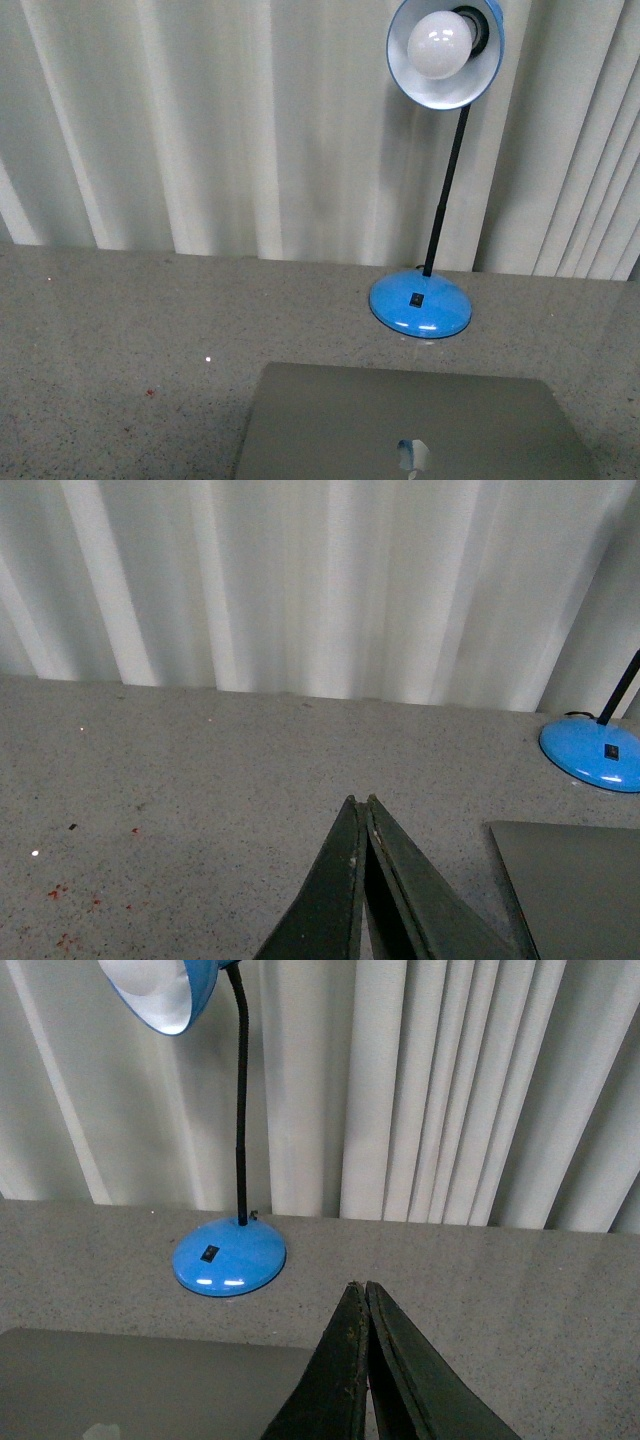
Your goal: Close laptop
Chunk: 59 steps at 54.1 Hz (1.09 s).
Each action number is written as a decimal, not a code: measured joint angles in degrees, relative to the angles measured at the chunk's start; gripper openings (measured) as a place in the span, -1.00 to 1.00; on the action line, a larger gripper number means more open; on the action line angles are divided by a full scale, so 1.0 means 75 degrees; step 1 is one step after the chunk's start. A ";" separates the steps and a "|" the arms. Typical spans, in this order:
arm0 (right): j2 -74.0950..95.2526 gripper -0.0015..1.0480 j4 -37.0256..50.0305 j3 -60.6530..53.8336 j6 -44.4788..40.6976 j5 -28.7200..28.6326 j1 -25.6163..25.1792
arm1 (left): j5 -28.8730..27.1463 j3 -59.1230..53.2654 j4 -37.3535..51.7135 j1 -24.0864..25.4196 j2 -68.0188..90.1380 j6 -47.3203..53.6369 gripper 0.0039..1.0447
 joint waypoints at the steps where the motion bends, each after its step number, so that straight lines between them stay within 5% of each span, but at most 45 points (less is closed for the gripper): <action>1: -0.0044 -0.94 -0.0026 -0.0015 0.0000 0.0000 0.0000 | 0.0000 -0.0023 -0.0055 0.0000 -0.0076 0.0000 -0.94; 55: -0.3573 -0.94 -0.2920 -0.0498 0.0015 0.0000 0.0000 | -0.0003 -0.0242 -0.2428 0.0000 -0.2949 -0.0020 -0.94; 59: -0.3716 -0.94 -0.3060 -0.0498 0.0015 -0.0003 0.0000 | 0.0012 -0.0242 -0.3343 0.0000 -0.3622 -0.0023 -0.94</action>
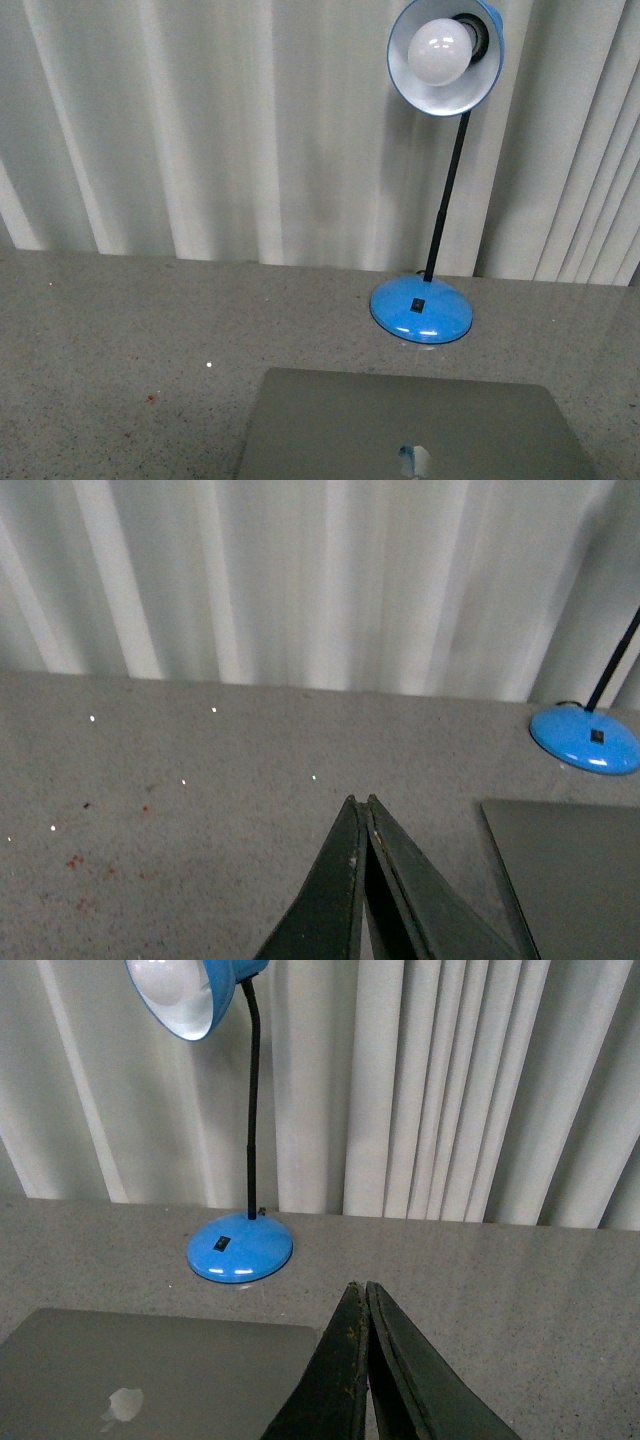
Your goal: Close laptop
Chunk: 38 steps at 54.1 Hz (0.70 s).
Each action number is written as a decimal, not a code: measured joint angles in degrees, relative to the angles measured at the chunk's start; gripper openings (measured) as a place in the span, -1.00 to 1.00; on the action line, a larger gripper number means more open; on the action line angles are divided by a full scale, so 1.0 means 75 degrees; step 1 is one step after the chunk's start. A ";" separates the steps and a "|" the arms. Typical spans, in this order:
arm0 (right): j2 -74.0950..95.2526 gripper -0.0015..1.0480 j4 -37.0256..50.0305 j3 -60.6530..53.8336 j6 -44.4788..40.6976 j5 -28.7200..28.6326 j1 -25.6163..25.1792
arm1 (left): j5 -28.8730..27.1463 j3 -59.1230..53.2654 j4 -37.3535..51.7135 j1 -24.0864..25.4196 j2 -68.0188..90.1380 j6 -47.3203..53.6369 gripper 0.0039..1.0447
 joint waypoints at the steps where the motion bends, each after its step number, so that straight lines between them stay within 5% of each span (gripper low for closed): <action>1: -0.0041 -0.94 -0.0041 0.0003 0.0000 0.0003 0.0000 | -0.0006 0.0000 -0.0166 0.0000 -0.0140 0.0000 -0.94; 8: -0.0283 -0.94 -0.0294 0.0003 0.0000 0.0000 0.0000 | -0.0012 0.0000 -0.0370 0.0000 -0.0586 0.0000 -0.94; 13: -0.1317 -0.94 -0.1556 0.0006 0.0003 0.0000 0.0003 | -0.0012 0.0000 -0.0391 0.0000 -0.0583 0.0000 -0.94; 38: -0.1556 -0.94 -0.1603 0.0006 -0.0003 0.0000 0.0003 | -0.0012 0.0000 -0.0396 0.0000 -0.0589 0.0000 -0.94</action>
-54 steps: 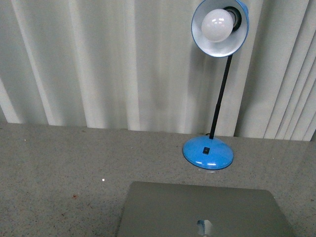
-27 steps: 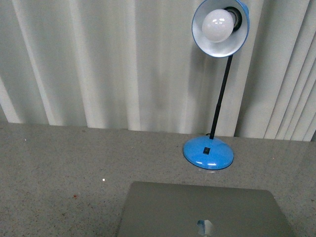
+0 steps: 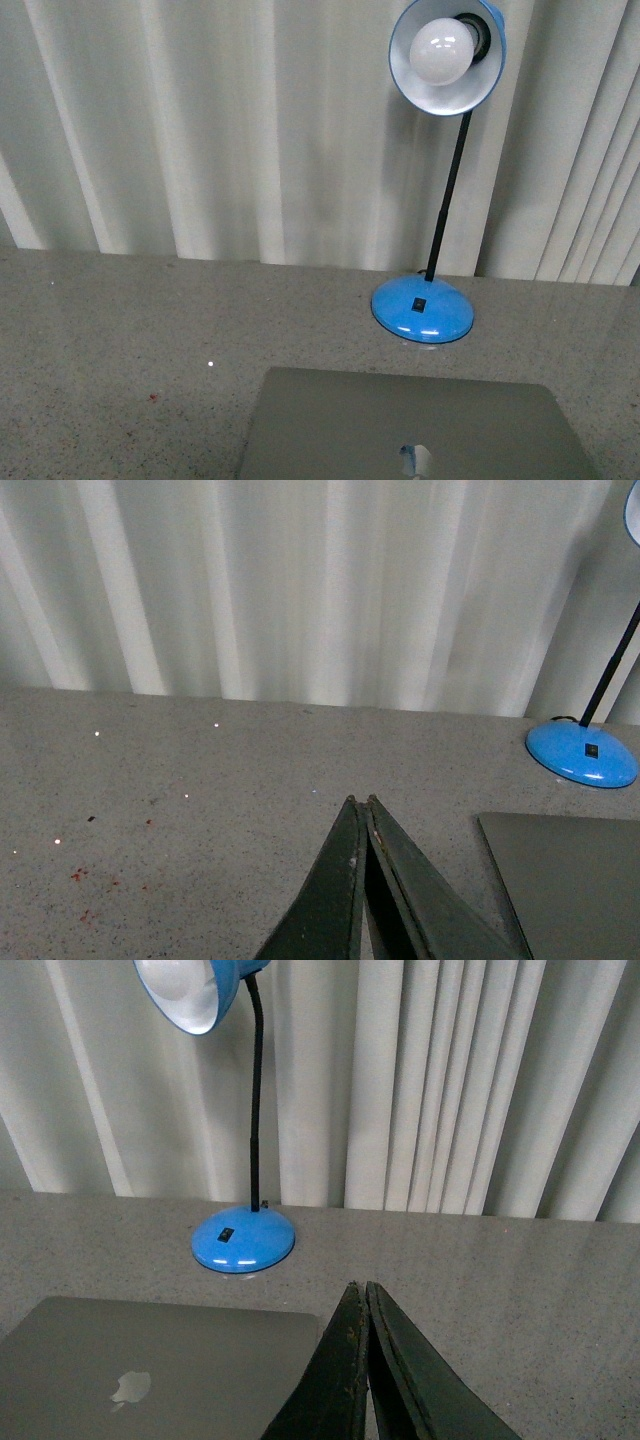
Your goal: Close laptop
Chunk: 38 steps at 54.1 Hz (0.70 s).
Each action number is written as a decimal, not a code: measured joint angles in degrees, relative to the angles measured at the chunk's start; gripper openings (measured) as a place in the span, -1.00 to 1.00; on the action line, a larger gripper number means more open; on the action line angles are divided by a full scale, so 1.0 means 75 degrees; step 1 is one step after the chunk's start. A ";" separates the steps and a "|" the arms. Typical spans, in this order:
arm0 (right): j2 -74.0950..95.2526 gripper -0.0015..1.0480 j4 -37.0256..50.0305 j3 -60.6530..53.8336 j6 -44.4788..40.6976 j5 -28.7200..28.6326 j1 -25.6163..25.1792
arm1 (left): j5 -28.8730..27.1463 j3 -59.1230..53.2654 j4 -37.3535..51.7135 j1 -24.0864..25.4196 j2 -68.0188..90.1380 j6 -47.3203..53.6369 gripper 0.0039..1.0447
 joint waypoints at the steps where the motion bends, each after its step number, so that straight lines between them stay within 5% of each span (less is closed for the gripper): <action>1: 0.0000 -0.89 0.0000 0.0000 0.0003 0.0000 0.0000 | 0.0000 0.0000 0.0000 0.0000 0.0000 -0.0009 -0.92; 13: 0.0000 -0.20 0.0000 0.0000 0.0006 0.0000 0.0000 | 0.0000 0.0000 0.0000 0.0000 0.0000 -0.0006 -0.22; 25: 0.0000 0.86 0.0000 0.0000 0.0006 0.0000 0.0000 | 0.0000 0.0000 0.0000 0.0000 0.0000 -0.0006 0.85; 38: 0.0000 0.86 0.0000 0.0000 0.0009 0.0000 0.0000 | 0.0000 0.0000 0.0000 0.0000 0.0000 -0.0006 0.87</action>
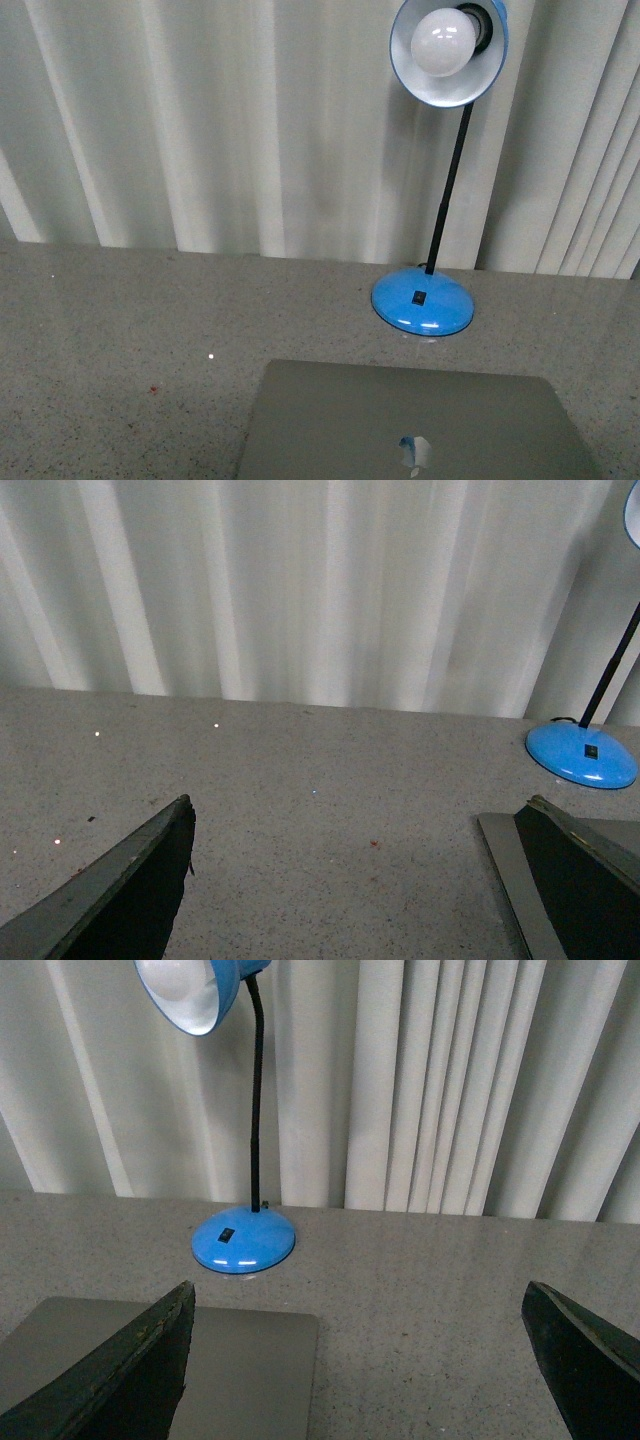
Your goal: Close laptop
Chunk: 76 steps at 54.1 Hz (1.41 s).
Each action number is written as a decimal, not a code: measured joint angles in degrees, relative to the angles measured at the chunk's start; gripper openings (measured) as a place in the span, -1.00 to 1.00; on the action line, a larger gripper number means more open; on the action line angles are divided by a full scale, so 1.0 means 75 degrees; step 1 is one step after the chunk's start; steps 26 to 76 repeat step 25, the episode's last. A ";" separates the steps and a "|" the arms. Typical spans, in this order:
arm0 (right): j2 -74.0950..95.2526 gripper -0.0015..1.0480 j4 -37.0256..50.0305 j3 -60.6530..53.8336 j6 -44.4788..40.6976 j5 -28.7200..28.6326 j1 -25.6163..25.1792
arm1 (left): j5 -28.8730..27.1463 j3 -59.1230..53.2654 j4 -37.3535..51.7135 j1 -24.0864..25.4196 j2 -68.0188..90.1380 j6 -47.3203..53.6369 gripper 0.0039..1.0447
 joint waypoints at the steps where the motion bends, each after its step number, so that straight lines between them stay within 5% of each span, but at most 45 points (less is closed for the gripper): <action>1: 0.0000 0.86 0.0000 0.0000 0.0000 0.0000 0.0000 | 0.0000 0.0000 0.0000 0.0000 0.0000 0.0003 0.87; 76: 0.0000 0.86 0.0000 0.0000 0.0000 0.0000 0.0000 | 0.0000 0.0000 0.0000 0.0000 0.0000 0.0003 0.87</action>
